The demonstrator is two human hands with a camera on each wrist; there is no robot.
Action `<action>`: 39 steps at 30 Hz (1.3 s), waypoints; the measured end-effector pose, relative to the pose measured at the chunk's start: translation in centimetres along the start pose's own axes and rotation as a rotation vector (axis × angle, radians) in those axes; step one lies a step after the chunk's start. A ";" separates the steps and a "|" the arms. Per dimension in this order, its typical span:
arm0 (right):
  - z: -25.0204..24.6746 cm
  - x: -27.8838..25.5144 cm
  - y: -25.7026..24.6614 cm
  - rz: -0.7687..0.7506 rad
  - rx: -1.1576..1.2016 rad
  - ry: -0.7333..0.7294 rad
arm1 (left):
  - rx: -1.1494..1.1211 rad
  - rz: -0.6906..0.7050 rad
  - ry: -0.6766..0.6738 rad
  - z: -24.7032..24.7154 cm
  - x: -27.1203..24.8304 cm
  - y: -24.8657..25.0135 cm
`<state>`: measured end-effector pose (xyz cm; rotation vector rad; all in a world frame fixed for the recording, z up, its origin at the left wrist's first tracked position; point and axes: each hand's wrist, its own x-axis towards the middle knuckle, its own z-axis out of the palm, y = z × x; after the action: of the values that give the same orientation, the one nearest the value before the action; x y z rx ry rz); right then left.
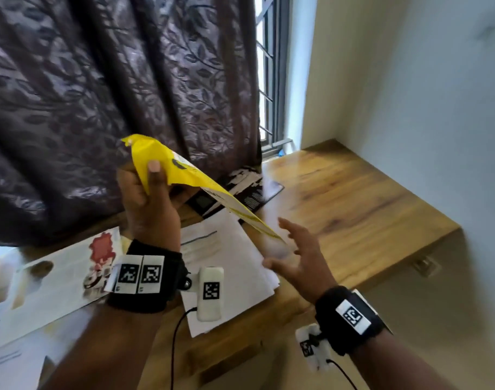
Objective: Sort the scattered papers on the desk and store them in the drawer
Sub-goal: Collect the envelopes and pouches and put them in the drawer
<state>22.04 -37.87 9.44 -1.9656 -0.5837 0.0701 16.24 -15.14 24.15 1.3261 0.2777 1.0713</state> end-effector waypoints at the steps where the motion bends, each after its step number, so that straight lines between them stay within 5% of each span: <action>1: 1.3 1.1 -1.6 -0.066 -0.057 -0.062 | 0.044 0.041 0.008 -0.7 0.4 0.3; 6: 9.1 5.2 -7.2 -0.150 -0.011 -0.062 | 0.407 0.420 -0.061 -4.2 2.9 3.1; 10: 15.1 6.2 -10.9 -0.001 -0.007 -0.321 | 0.617 0.659 -0.231 -6.4 3.8 4.3; 14: 21.1 6.6 -12.9 -0.076 -0.239 -0.660 | 0.905 0.789 -0.482 -10.2 5.3 1.3; 17: 23.4 6.2 -12.4 -0.098 -0.292 -0.774 | 1.197 0.655 -0.581 -14.5 6.5 -3.2; 21: 22.3 6.1 -8.3 0.040 -0.333 -0.755 | 1.330 0.252 -0.680 -20.2 5.8 -10.1; 27: 14.5 8.0 -0.8 0.205 -0.470 -0.318 | 1.503 -0.231 -0.929 -22.5 2.5 -15.7; 30: 10.9 9.3 2.6 0.331 -0.592 -0.225 | 1.458 -0.306 -0.858 -21.4 1.1 -16.5; 35: 9.3 10.3 5.8 0.451 -0.633 -0.299 | 1.398 -0.103 -0.499 -17.8 -1.0 -15.8; 39: 9.7 10.5 6.0 0.369 -0.693 -0.401 | 1.408 -0.491 -0.503 -14.2 -2.9 -16.1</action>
<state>30.56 -27.33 1.89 -2.7497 -0.5314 0.5672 12.19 -6.21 4.83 2.4979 1.0139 -0.0554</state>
